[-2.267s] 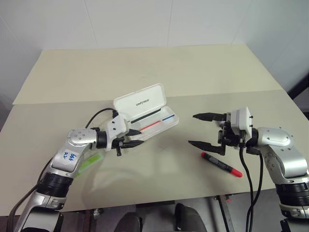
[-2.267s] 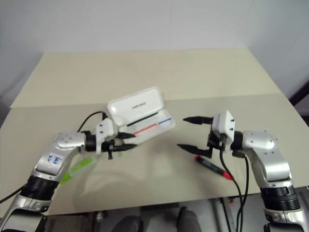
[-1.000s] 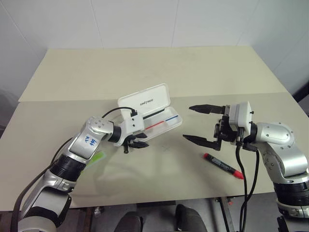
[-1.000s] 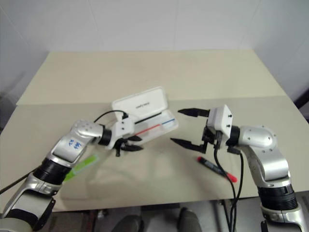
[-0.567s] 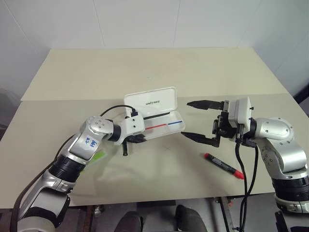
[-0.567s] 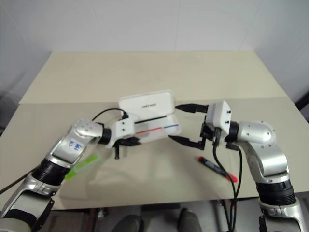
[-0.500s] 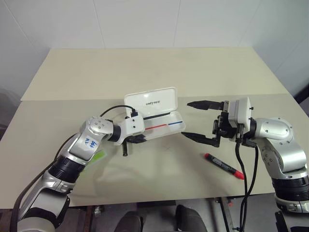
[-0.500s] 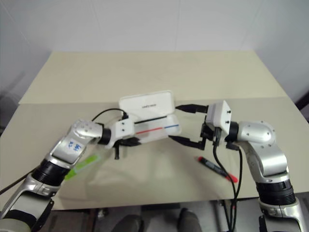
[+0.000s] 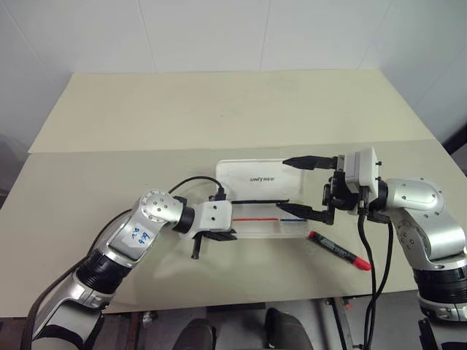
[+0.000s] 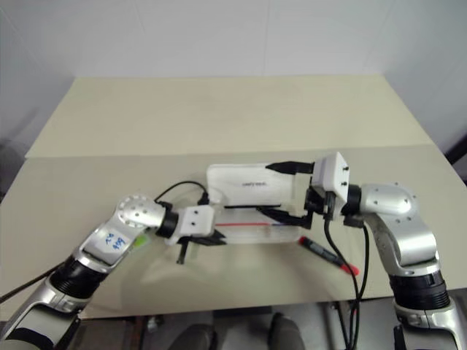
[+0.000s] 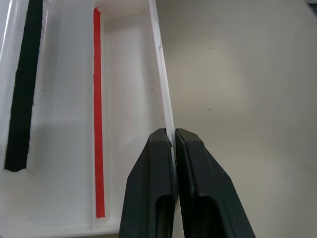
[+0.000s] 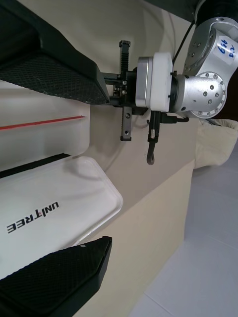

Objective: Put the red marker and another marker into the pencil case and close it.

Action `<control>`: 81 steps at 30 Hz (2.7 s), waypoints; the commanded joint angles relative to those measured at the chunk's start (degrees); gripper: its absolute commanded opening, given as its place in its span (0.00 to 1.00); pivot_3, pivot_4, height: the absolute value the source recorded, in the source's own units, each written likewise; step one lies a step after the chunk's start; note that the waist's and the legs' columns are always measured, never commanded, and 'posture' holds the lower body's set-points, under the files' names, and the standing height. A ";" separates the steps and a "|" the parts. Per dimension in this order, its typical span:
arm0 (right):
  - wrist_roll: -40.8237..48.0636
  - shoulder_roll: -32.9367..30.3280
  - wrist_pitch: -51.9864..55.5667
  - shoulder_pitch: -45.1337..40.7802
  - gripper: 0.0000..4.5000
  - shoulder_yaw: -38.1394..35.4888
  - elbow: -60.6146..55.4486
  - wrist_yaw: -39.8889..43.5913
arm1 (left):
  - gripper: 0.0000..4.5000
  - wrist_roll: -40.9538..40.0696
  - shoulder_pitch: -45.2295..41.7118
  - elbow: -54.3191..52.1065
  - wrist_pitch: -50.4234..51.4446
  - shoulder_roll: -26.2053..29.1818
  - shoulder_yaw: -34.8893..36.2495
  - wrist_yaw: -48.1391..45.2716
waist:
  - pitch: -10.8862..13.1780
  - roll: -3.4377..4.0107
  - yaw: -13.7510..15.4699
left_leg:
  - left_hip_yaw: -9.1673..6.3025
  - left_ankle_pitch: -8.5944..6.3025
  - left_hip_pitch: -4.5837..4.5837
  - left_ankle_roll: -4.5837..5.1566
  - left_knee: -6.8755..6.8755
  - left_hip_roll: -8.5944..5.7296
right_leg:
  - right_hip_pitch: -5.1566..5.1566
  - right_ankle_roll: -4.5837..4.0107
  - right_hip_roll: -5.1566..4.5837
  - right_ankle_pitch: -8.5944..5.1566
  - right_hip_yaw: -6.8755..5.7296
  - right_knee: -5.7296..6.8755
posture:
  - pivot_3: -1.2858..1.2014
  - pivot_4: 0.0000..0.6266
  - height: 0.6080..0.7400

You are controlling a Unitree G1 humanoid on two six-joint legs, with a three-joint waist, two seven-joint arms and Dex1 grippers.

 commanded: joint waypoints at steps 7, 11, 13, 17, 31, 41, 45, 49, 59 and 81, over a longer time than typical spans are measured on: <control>1.42 -0.44 0.88 0.53 1.00 -1.38 -3.55 -1.06 | 0.00 2.65 1.04 -3.27 5.27 1.09 -0.46 2.51 | 0.00 0.00 -0.04 | 0.02 0.00 0.02 0.00 0.12 0.01 | 0.04 0.00 0.01 0.00 0.03 0.02 | 0.52 0.24 1.00; 1.51 -0.14 1.06 1.01 1.00 -1.32 -4.29 -1.83 | 0.00 3.46 0.42 -3.08 7.13 1.62 -0.12 3.56 | 0.00 -0.01 -0.05 | 0.02 0.00 0.02 0.00 0.12 0.01 | 0.04 0.00 0.02 0.00 0.03 0.02 | 0.52 0.24 1.00; 1.53 -0.10 1.00 1.10 1.00 -1.30 -4.35 -2.03 | 0.00 3.56 0.26 -3.10 7.77 1.69 -0.14 3.82 | -0.01 -0.01 -0.05 | 0.02 0.00 0.03 0.00 0.13 0.01 | 0.04 0.00 0.02 0.00 0.03 0.02 | 0.52 0.24 1.00; 1.51 -0.14 0.76 1.52 1.00 -1.48 -4.37 -2.35 | 0.00 3.67 -0.15 -3.66 10.49 1.18 -0.33 4.95 | -0.01 -0.02 -0.07 | 0.03 0.00 0.05 0.00 0.16 0.02 | 0.06 0.00 0.02 0.00 0.05 0.03 | 0.52 0.24 1.00; 4.15 -1.04 4.44 4.80 1.00 -2.05 -7.58 -3.31 | 0.95 -1.13 2.35 -11.54 20.19 -1.75 0.68 8.75 | -0.02 -0.04 0.16 | -0.09 0.00 0.01 0.00 0.15 -0.01 | 0.05 0.00 0.04 0.00 0.12 0.05 | 0.52 0.24 1.00; 7.81 -3.00 9.30 7.25 1.00 -2.66 -9.70 -2.53 | 0.99 -6.78 8.73 -18.96 20.98 -4.25 2.92 12.39 | -0.01 -0.04 0.20 | -0.12 0.00 0.00 0.00 0.12 -0.01 | 0.04 -0.01 0.04 0.00 0.18 0.00 | 0.52 0.24 1.00; 8.58 -2.99 10.99 6.54 1.00 -1.72 -10.62 -3.19 | 0.99 -8.96 11.89 -18.39 15.11 -5.16 4.44 12.23 | -0.01 -0.04 0.06 | -0.10 0.00 0.01 0.00 0.12 -0.01 | 0.05 -0.01 0.04 0.00 0.21 -0.01 | 0.52 0.24 1.00; 8.96 -3.60 11.76 7.18 1.00 -2.77 -11.21 -3.37 | 0.99 -10.27 13.55 -15.96 7.80 -5.69 4.94 10.76 | -0.01 -0.03 0.22 | -0.12 0.00 0.01 0.00 0.11 0.00 | 0.04 -0.03 0.04 -0.01 0.20 -0.03 | 0.52 0.24 1.00; 9.16 -6.98 13.39 18.12 1.00 -11.56 -11.66 -5.41 | 0.99 -13.17 13.02 -7.55 -7.62 -8.09 8.89 8.02 | -0.02 -0.03 0.68 | -0.11 -0.01 -0.02 0.02 0.08 -0.05 | 0.05 -0.05 0.01 0.00 0.17 -0.06 | 0.52 0.24 1.00; -4.73 -8.38 5.87 37.59 1.00 -15.30 6.06 -4.61 | 0.99 -28.82 15.68 -2.55 -11.75 0.25 25.05 -4.76 | -0.03 -0.06 0.03 | 0.09 -0.04 0.13 0.08 0.11 -0.02 | 0.14 -0.05 0.01 0.00 0.21 -0.07 | 0.52 0.24 1.00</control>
